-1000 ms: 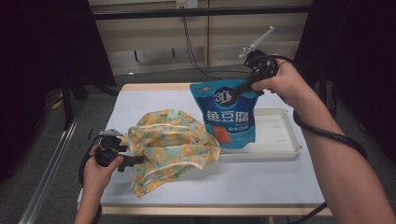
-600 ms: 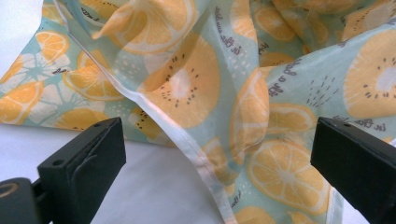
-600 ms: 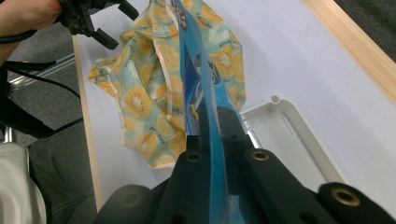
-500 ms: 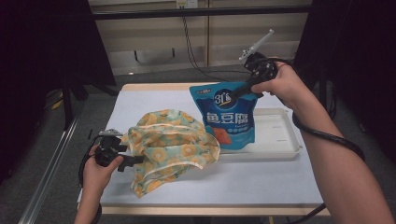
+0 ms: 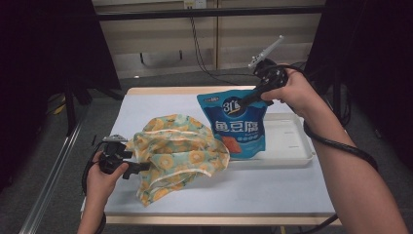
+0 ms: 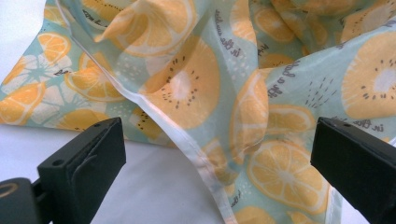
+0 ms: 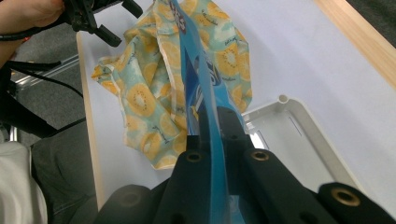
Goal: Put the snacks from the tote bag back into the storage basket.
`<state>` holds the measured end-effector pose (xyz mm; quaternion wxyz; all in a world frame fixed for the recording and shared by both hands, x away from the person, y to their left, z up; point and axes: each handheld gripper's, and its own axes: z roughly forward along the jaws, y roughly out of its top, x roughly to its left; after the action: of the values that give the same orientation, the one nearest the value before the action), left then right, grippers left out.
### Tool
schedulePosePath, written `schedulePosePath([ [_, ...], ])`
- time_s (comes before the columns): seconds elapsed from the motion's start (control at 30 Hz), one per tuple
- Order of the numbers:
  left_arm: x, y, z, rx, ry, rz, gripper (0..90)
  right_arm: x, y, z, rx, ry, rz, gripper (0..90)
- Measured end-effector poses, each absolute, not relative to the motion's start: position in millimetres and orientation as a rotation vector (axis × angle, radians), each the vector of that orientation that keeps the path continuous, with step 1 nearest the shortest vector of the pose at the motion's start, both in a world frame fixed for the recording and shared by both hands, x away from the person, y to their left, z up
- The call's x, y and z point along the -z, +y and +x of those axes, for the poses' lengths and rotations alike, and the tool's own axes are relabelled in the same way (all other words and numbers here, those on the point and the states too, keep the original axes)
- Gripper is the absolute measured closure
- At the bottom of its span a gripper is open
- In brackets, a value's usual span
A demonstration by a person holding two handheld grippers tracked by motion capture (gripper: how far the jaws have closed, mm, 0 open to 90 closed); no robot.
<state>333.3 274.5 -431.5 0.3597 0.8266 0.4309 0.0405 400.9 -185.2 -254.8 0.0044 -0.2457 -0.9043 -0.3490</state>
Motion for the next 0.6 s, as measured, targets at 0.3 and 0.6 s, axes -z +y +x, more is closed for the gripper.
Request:
schedulePosePath([
  [0.3,431.2,275.7,334.1,-0.092,1.103,2.146,3.1,262.2,-189.1,401.1,1.118,-2.806,-0.774,90.0],
  [0.6,431.1,274.9,333.7,-0.100,1.101,2.141,3.1,268.6,-189.2,401.2,1.116,-2.801,-0.770,90.0],
])
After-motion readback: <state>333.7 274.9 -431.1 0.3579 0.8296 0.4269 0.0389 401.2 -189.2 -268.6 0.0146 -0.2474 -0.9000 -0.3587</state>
